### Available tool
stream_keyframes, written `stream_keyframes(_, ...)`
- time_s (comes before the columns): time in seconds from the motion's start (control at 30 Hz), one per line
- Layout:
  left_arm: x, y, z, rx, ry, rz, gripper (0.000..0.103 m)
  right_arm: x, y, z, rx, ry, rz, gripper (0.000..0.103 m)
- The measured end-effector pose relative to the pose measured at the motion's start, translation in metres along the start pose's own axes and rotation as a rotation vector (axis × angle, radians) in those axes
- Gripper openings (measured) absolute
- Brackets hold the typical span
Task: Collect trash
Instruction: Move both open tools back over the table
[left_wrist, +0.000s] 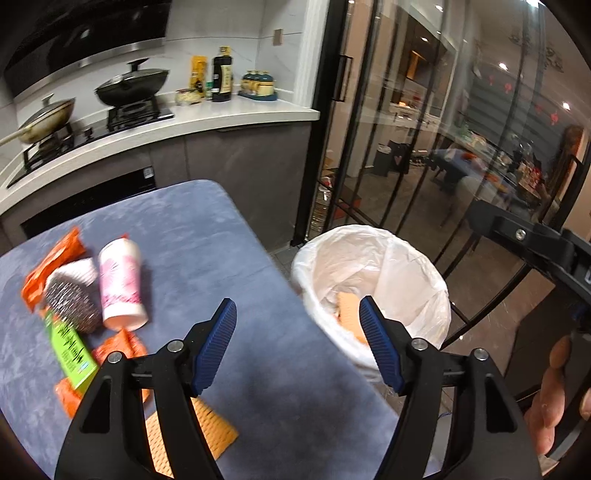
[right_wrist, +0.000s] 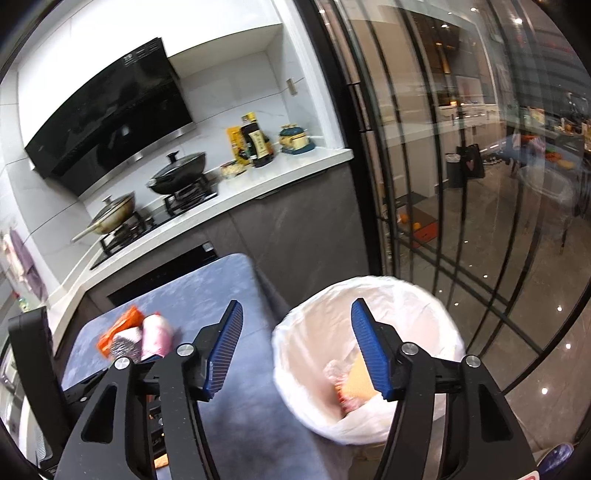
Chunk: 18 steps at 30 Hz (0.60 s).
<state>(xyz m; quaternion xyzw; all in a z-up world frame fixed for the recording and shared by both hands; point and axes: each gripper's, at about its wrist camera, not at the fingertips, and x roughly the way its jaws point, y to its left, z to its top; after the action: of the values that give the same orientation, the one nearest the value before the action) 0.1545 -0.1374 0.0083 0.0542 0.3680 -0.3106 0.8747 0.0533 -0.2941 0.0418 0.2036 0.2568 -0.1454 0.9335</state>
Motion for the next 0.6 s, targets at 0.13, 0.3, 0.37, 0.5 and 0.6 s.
stream_keyframes(0.13, -0.017, 0.023, -0.012, -0.033, -0.009, 0.039, 0.068, -0.004, 0.023, -0.01, -0.028, 0.018, 0.013, 0.061)
stream_keyframes(0.3, -0.042, 0.054, -0.029, -0.067, -0.019, 0.099, 0.07, -0.007, 0.054, -0.027, -0.071, 0.051, 0.04, 0.065)
stream_keyframes(0.37, -0.05, 0.066, -0.035, -0.089, -0.021, 0.121, 0.071, -0.006, 0.066, -0.036, -0.07, 0.073, 0.066, 0.066)
stream_keyframes(0.5, -0.07, 0.1, -0.053, -0.161, -0.022, 0.16, 0.071, -0.001, 0.088, -0.058, -0.085, 0.126, 0.1, 0.068)
stream_keyframes(0.6, -0.082, 0.121, -0.065, -0.191, -0.024, 0.207, 0.071, 0.007, 0.105, -0.082, -0.095, 0.18, 0.121, 0.069)
